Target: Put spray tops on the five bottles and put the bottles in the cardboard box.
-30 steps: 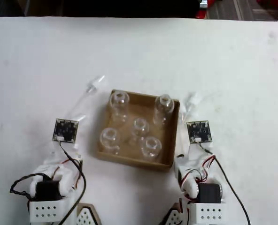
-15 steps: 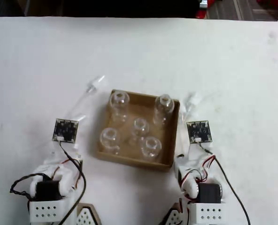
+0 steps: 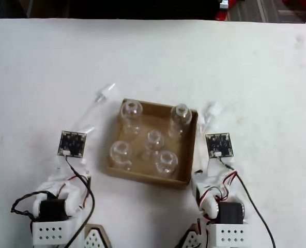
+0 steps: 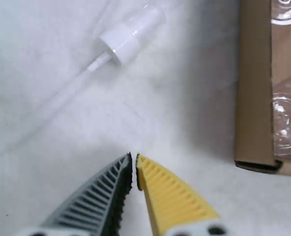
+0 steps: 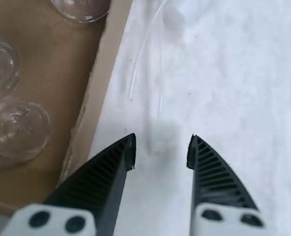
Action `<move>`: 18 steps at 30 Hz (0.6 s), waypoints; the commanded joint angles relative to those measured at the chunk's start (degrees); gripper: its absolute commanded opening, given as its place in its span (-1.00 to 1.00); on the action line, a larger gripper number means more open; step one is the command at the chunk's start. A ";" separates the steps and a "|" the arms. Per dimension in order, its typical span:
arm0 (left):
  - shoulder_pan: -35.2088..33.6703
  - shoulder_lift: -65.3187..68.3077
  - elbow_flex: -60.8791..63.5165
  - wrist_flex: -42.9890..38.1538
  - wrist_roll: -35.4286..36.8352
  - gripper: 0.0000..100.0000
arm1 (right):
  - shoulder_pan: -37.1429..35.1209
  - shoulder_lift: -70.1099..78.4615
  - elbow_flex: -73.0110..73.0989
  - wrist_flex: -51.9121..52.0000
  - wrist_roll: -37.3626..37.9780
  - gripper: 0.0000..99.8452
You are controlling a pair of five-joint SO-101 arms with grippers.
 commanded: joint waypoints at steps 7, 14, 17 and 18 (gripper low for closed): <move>-0.57 -0.57 -0.09 0.26 -0.79 -0.96 | -0.31 -0.13 0.53 0.48 0.09 -0.69; -0.57 -0.57 -0.09 0.26 -0.79 -0.96 | -0.57 -0.13 0.53 0.48 -0.09 -0.69; -0.40 -0.57 -0.09 0.26 -0.53 -0.96 | -0.57 -0.13 0.53 0.48 0.09 -0.69; -0.40 -0.57 -0.09 0.26 -0.53 -0.96 | -0.57 -0.13 0.53 0.48 0.09 -0.69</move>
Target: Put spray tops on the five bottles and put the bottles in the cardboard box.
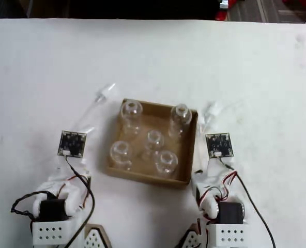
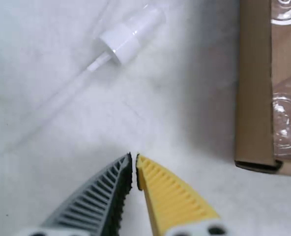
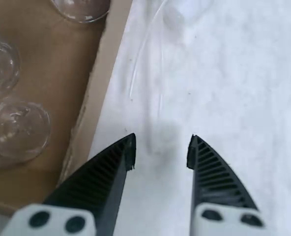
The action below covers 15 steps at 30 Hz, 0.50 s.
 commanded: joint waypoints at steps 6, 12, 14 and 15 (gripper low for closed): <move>-0.40 -0.57 -0.18 0.26 -0.35 -0.96 | -0.57 -0.22 0.53 0.48 0.09 -0.69; -0.40 -0.57 -0.18 0.26 -0.35 -0.96 | -0.13 -0.22 0.53 0.48 0.09 -0.69; -0.40 -0.57 -0.18 0.26 -0.35 -0.96 | -0.13 -0.22 0.53 0.48 0.09 -0.69; -0.48 -0.57 -0.18 0.26 -0.35 -0.96 | -0.31 -0.22 0.53 0.48 0.09 -0.69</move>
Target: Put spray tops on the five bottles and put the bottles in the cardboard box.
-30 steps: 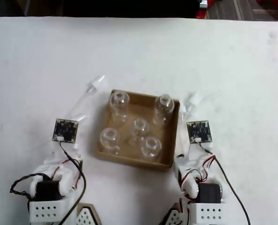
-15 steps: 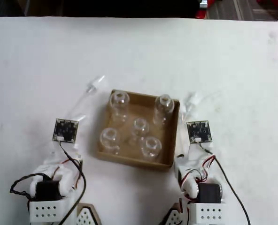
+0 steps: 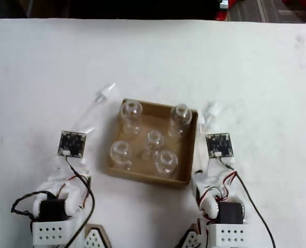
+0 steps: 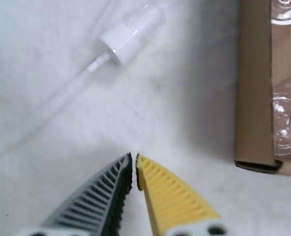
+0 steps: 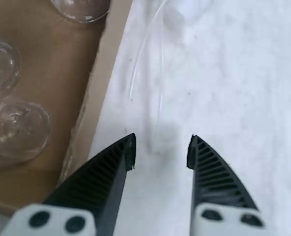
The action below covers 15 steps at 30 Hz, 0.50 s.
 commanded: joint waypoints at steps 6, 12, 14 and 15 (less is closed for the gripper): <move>-0.40 -0.57 -0.18 0.26 -0.44 -0.96 | -0.57 -0.22 0.53 0.48 0.09 -0.69; 0.40 -0.75 -2.29 -4.04 -0.88 -0.96 | -0.48 -0.22 0.53 0.48 0.09 -0.69; -2.86 -0.75 -6.07 -7.30 -0.97 -0.96 | -0.22 -0.22 0.53 0.48 0.00 -0.69; -5.05 -0.75 -8.53 -9.05 -0.79 -0.96 | -0.22 -0.22 0.53 0.48 -0.09 -0.69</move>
